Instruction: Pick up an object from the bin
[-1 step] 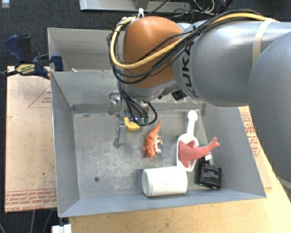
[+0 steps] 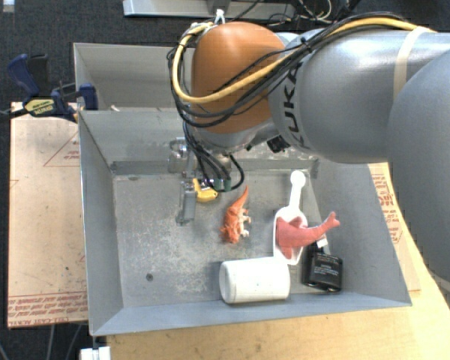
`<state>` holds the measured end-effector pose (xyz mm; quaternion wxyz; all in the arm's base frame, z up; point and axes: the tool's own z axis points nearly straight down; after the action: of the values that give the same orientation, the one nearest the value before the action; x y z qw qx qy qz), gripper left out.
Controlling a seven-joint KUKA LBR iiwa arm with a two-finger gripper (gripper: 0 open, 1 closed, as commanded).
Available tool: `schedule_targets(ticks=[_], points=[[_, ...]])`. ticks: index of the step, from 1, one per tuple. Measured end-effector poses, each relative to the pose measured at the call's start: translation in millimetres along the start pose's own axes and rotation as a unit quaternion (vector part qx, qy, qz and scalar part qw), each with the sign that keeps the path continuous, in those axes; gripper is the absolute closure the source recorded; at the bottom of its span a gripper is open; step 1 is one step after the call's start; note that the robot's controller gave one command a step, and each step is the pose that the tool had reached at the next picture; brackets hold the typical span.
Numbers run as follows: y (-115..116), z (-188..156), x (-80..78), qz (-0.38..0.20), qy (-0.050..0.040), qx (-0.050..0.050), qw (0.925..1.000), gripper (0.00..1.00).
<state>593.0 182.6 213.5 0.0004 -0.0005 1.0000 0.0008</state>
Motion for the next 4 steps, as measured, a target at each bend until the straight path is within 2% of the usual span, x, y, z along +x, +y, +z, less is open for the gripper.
schedule_targets(ticks=[1, 2, 3, 4], points=[[-34, 29, 20.8, -0.029, -0.0002, -0.001, 0.9996, 0.0], [-91, 46, 15.2, -0.083, 0.0003, 0.0, 0.9965, 0.0], [-113, 66, 16.4, -0.131, -0.001, 0.001, 0.9914, 0.0], [-134, 103, 11.5, -0.257, -0.0033, -0.001, 0.9664, 0.0]])
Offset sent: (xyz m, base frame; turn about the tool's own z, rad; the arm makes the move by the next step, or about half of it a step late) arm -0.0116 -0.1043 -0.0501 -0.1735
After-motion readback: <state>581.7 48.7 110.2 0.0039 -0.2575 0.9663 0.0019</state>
